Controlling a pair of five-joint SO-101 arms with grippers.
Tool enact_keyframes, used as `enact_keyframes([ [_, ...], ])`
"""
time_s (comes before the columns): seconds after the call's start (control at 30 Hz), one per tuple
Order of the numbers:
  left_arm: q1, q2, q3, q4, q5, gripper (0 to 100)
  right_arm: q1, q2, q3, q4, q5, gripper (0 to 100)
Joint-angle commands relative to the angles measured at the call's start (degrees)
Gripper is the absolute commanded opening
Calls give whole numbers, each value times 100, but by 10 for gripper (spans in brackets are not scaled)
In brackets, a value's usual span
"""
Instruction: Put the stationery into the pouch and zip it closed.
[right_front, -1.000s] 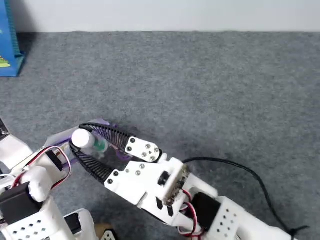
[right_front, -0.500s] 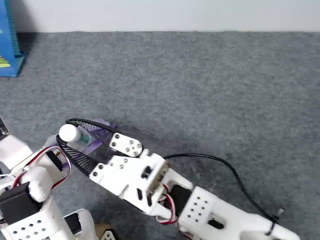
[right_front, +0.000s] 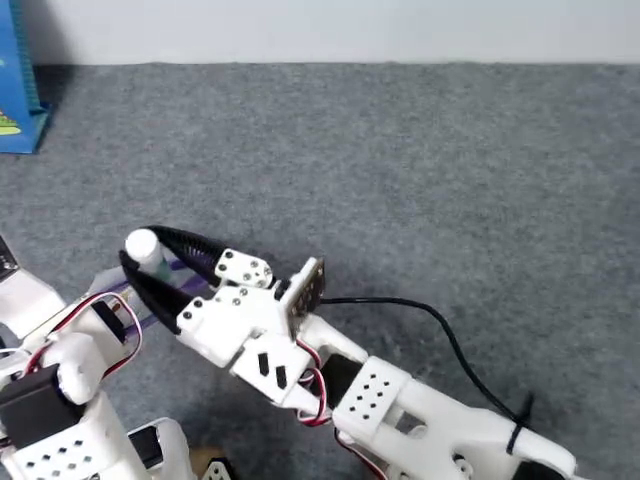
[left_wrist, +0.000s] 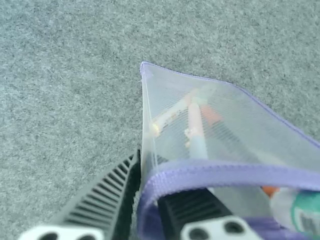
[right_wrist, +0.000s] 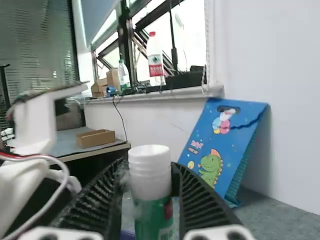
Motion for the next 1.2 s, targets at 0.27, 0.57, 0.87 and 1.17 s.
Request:
enact_keyframes([
  [0.27,-35,70,-57,97,53,11,409,154,501,-92,-35,8],
  [0.57,-35,70,-57,97,53,11,673,-321,88,-57,-26,8],
  [0.87,-35,70,-57,97,53,11,110,-690,-422,-57,176,8],
  [1.17,-44,70,-48,97,53,11,-303,-286,-431,-611,299,8],
])
